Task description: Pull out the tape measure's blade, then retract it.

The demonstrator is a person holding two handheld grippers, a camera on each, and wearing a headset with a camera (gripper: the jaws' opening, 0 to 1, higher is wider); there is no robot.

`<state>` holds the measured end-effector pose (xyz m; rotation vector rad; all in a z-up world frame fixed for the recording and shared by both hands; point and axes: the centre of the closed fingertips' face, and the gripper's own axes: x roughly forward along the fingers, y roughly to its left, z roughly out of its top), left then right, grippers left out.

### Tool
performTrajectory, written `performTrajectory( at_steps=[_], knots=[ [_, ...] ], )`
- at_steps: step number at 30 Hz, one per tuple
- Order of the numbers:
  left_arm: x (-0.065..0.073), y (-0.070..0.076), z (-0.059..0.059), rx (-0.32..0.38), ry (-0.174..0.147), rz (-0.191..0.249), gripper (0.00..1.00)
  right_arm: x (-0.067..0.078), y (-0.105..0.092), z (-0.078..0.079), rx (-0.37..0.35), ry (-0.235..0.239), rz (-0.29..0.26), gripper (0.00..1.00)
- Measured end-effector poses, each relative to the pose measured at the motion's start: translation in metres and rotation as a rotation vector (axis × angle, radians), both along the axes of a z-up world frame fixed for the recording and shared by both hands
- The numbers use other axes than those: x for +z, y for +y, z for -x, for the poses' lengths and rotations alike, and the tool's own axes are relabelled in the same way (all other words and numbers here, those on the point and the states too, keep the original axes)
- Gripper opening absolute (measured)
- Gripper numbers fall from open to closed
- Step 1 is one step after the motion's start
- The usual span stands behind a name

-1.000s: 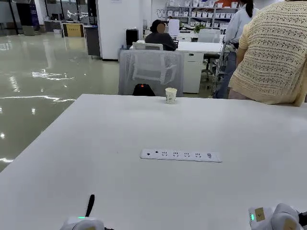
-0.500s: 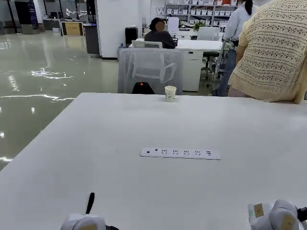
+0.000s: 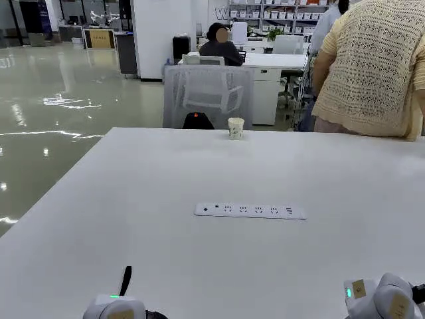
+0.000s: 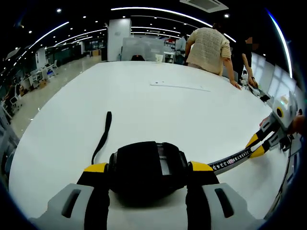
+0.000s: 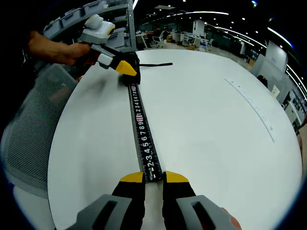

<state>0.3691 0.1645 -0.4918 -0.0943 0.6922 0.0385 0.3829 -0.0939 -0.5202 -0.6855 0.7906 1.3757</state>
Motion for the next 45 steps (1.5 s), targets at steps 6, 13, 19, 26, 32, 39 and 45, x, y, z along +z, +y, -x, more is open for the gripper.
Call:
performTrajectory(
  at_steps=[6,13,19,26,32,39,45],
  knots=[
    [0.0,-0.001,0.0,0.003,0.001,0.005,0.59,0.0,0.0,0.0,0.0,0.0,0.001,0.09],
    [0.0,0.0,0.001,0.004,0.001,0.018,0.59,0.001,0.001,0.001,-0.001,0.002,0.001,0.09],
    [0.0,0.0,0.0,0.007,0.003,0.023,0.59,0.0,0.001,0.0,-0.003,0.003,0.0,0.09],
    [-0.001,0.0,0.001,0.002,0.012,0.026,0.59,0.001,0.005,0.0,-0.002,0.008,-0.007,0.09],
    [-0.001,0.001,0.0,0.004,0.013,0.031,0.59,0.0,0.01,-0.001,0.002,0.006,-0.009,0.09],
    [-0.002,0.001,0.0,0.009,0.015,0.038,0.59,0.0,0.016,0.0,0.004,0.009,-0.014,0.09],
    [-0.002,0.002,0.0,0.01,0.015,0.042,0.59,0.0,0.028,0.001,0.012,0.012,-0.024,0.09]
  ],
)
